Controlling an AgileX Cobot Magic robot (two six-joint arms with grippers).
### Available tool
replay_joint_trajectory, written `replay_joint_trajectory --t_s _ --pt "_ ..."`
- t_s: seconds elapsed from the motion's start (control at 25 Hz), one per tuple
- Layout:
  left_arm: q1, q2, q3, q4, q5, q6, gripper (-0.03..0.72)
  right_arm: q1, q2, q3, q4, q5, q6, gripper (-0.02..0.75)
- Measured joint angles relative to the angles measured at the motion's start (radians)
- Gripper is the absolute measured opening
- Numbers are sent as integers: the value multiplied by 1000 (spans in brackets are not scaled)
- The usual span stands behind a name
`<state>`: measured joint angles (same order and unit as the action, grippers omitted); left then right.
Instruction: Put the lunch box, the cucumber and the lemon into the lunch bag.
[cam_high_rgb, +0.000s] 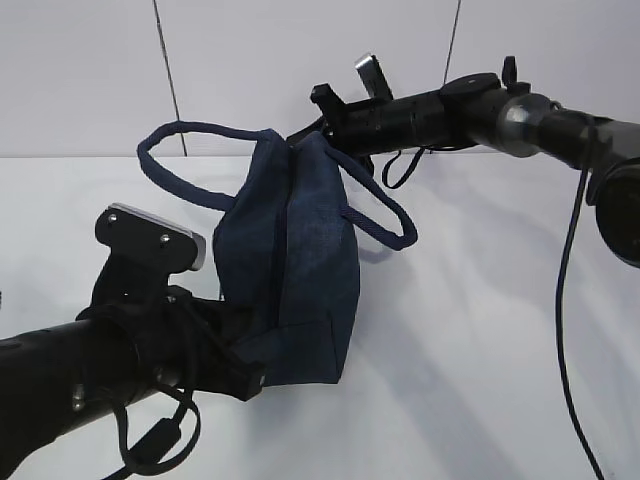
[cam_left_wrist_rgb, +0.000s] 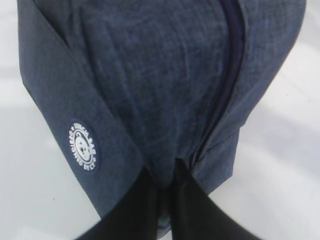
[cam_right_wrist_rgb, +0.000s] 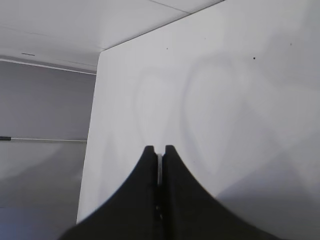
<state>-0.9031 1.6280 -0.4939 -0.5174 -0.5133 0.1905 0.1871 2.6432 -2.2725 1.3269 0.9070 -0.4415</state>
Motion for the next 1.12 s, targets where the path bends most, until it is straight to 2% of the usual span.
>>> replay_joint_trajectory --t_s 0.36,0.8,1.04,1.12 --pt "0 5 1 0 -9 0 10 0 0 -14 -7 33 -140 -13" --pt "0 5 6 0 -16 0 10 -9 8 -250 -256 263 -180 -13" --pt "0 -13 6 0 14 0 16 -11 8 -273 -295 306 -174 -13" --pt "0 -36 6 0 47 0 44 -11 8 -275 -295 310 -172 -13"
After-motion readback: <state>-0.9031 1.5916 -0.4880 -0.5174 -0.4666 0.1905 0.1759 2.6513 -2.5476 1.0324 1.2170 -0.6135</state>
